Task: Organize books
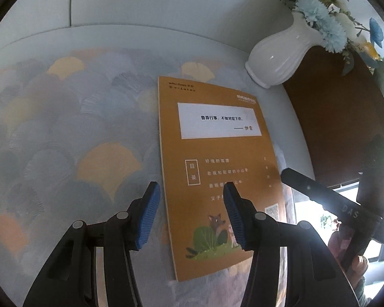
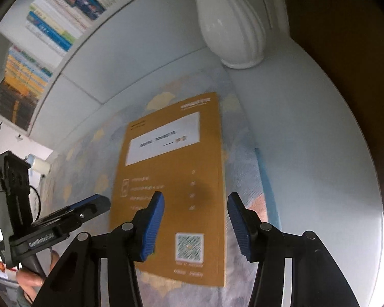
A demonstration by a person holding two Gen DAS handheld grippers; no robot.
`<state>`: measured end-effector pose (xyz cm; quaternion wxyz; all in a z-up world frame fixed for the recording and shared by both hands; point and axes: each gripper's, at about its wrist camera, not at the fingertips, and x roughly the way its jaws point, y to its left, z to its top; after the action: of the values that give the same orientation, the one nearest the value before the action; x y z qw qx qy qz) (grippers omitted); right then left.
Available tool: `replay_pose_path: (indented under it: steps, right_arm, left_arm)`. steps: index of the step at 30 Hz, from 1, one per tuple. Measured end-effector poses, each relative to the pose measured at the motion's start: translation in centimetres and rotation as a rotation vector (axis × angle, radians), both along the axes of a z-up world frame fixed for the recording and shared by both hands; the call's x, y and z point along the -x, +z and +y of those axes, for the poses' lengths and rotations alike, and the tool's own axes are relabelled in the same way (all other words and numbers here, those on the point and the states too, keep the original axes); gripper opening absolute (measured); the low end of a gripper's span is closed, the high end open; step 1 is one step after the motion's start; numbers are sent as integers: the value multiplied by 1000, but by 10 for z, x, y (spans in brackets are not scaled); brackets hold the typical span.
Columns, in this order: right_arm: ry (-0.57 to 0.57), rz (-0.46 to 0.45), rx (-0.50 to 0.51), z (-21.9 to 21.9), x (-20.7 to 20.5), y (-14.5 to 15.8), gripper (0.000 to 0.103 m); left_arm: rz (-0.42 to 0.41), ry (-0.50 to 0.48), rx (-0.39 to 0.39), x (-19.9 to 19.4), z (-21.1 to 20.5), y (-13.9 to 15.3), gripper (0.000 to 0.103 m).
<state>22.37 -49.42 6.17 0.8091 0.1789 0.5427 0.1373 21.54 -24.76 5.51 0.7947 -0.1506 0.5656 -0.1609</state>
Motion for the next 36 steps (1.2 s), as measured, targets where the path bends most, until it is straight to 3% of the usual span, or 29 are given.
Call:
replay_pose_path:
  steps: [3,15,19,23,27,36]
  right_arm:
    - [3,17,-54,-1,-5,-8,39]
    - [10,22,-29,-3,5,-12,38]
    - [41,20,5,4,6,-12,41]
    - [16,44,-55,-3,7,-15,41]
    - [25,60,-89,-7,18,-17,41]
    - [175,77,4,5,80,-12,43]
  left_arm:
    - [18,-18,4,-2,-4,-6,50]
    - [25,-33,11,4,-7,-7,52]
    - [9,-43,-26,7,-14,-7,52]
    - [4,-71,-70,15,-20,-6,52]
    - [16,-93,-61,30,-19,-7,52]
    - [82,-120,-13,94,-14,-9,52]
